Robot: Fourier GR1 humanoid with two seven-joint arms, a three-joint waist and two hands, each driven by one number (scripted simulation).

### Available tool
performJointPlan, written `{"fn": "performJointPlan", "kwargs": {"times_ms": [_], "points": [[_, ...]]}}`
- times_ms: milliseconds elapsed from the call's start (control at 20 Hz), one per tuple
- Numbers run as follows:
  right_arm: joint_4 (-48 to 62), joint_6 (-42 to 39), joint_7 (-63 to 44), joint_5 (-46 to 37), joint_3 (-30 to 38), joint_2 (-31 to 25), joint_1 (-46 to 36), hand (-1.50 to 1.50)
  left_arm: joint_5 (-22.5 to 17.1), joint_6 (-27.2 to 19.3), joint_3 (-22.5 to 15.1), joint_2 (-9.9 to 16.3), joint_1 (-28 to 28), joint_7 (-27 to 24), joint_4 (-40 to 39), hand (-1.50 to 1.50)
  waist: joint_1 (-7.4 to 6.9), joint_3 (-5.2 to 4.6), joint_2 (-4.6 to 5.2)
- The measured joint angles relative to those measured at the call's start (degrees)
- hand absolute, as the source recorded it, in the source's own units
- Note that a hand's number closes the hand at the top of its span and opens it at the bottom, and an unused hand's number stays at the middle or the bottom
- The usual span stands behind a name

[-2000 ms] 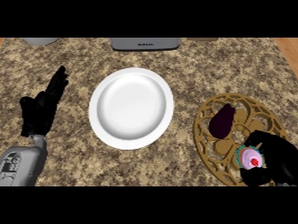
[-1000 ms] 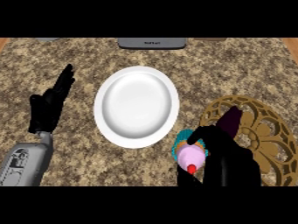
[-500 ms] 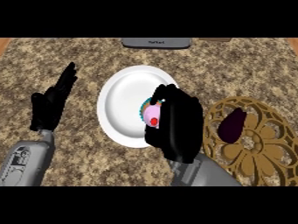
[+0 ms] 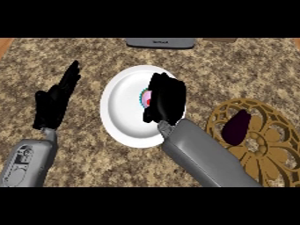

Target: Pick the cupcake from the placemat and place it in the plate

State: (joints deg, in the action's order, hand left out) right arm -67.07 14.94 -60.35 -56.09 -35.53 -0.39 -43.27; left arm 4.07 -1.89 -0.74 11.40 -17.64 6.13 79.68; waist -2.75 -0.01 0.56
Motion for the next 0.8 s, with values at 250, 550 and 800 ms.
{"fn": "performJointPlan", "kwargs": {"times_ms": [250, 550, 800], "points": [[7.91, 7.57, 1.76, 8.19, 0.05, -0.02, -1.34, -1.50, 0.47, -0.01, -0.68, -0.89, -0.18, -1.03, -0.68, 0.00, -1.00, 0.03, 0.34], [15.24, 18.22, 4.99, 17.38, -1.33, 0.12, -4.98, -1.50, 0.91, -0.11, -1.05, -1.50, -1.06, -0.96, -0.87, 0.00, -1.64, 0.06, 0.48], [14.30, 29.29, 8.98, 21.07, -1.18, 0.11, -5.21, -1.50, 0.89, 0.24, -1.05, -1.20, -0.26, -0.37, 0.06, 0.00, -1.45, 0.10, 0.26]]}}
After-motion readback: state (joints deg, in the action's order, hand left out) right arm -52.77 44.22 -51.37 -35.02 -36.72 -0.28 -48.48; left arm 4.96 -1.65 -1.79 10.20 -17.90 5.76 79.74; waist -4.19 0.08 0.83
